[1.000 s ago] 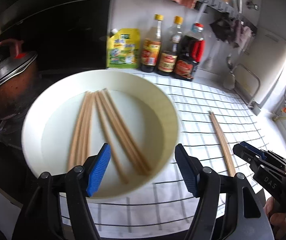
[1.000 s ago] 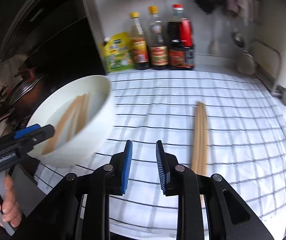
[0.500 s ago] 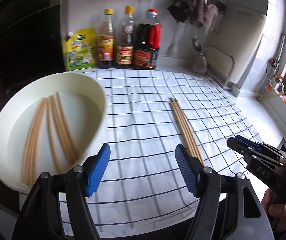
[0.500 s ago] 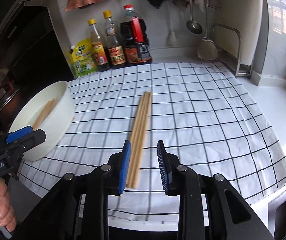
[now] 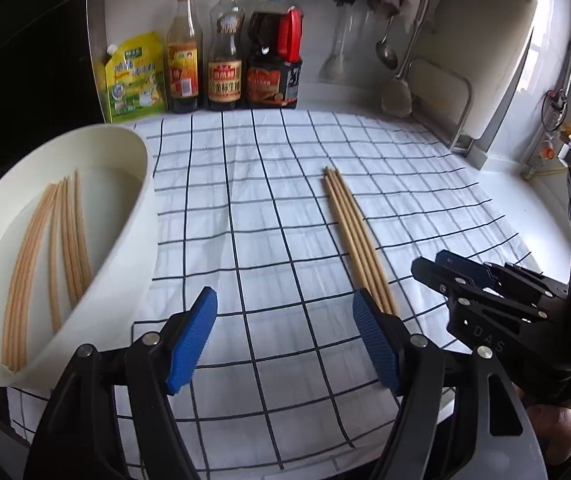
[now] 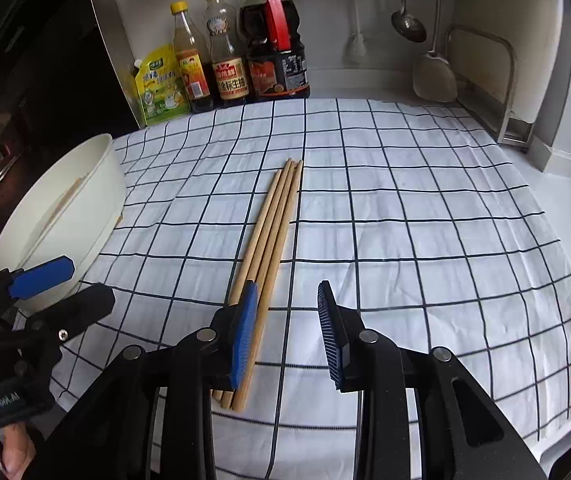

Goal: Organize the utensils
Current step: 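Withdraw the left tool from the basin while the right tool returns to the chopsticks, then position the left tool over the chopstick row while the right tool aligns beside it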

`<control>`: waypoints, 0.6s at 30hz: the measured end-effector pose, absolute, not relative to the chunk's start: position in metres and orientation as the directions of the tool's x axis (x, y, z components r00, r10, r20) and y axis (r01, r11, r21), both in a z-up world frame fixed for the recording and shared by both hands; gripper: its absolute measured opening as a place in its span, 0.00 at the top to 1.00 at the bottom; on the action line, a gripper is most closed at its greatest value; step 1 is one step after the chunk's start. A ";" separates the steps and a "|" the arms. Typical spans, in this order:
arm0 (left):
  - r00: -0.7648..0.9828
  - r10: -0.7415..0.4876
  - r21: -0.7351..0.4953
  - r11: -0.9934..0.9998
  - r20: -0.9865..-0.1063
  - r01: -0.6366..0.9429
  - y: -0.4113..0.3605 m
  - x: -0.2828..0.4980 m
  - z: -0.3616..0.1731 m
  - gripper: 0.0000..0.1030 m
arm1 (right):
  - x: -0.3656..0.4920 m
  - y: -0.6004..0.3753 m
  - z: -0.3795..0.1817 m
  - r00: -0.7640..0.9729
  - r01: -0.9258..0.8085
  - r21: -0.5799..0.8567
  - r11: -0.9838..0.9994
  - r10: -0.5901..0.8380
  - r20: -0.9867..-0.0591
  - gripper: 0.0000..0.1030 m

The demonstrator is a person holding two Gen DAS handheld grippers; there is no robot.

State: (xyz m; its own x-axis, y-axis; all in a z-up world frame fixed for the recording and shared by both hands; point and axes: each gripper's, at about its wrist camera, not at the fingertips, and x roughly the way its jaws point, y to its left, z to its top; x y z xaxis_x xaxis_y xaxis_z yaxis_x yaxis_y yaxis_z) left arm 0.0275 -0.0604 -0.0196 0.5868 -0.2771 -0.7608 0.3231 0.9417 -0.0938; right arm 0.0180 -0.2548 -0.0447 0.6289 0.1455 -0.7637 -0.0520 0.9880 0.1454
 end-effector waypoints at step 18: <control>0.545 -0.254 -0.099 0.949 -0.799 0.298 -0.063 0.043 -0.045 0.33 | 0.048 -0.242 -0.070 0.591 -0.065 0.064 0.996 0.090 -0.801 0.71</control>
State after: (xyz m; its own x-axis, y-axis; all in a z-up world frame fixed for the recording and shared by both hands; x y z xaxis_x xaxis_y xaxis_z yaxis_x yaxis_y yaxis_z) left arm 0.0426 -0.0634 -0.0453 0.5450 -0.2544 -0.7989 0.2982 0.9494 -0.0989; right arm 0.0483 -0.2417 -0.0701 0.5913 0.0903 -0.8014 -0.0655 0.9958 0.0639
